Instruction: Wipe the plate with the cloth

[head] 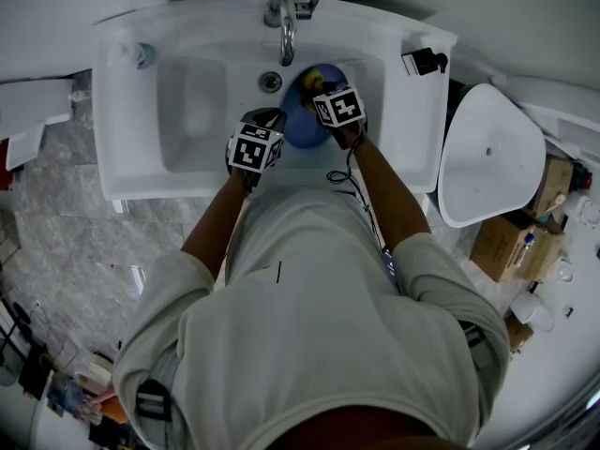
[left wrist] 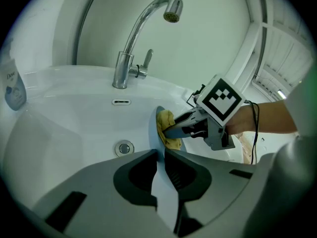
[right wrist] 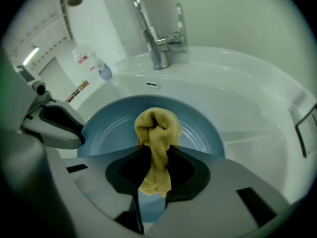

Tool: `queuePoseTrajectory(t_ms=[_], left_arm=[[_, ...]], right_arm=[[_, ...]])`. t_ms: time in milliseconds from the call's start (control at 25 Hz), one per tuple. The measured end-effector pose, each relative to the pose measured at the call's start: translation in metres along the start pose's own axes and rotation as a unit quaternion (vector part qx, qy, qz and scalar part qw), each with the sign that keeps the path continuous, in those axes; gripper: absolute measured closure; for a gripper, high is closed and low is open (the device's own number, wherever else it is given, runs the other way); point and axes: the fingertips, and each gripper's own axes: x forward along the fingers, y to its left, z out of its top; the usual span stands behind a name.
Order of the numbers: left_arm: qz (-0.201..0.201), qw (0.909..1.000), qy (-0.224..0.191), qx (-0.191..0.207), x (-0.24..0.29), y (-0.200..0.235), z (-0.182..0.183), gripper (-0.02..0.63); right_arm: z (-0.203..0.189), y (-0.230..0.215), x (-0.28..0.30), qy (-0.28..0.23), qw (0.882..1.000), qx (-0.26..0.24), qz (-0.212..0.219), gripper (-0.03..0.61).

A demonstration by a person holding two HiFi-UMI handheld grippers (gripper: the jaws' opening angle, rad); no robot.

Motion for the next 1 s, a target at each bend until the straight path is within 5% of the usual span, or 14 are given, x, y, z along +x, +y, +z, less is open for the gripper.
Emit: queuePoseTrajectory(t_ms=[200, 480, 880, 1000], left_arm=[[0.005, 0.9999, 0.009, -0.005, 0.0, 0.005, -0.008, 0.554], [0.009, 0.9998, 0.012, -0.015, 0.0, 0.01, -0.014, 0.554], [0.006, 0.9998, 0.014, -0.014, -0.001, 0.01, -0.016, 0.555], [0.003, 0.9998, 0.013, -0.018, 0.0, 0.01, -0.014, 0.557]], right_arm=[[-0.01, 0.044, 0.008, 0.018, 0.992, -0.121, 0.034, 0.491], [-0.048, 0.083, 0.011, 0.053, 0.98, -0.167, 0.095, 0.491], [-0.1, 0.061, 0.014, 0.137, 0.973, -0.158, 0.099, 0.491], [-0.113, 0.044, 0.015, 0.156, 0.978, -0.111, 0.083, 0.491]])
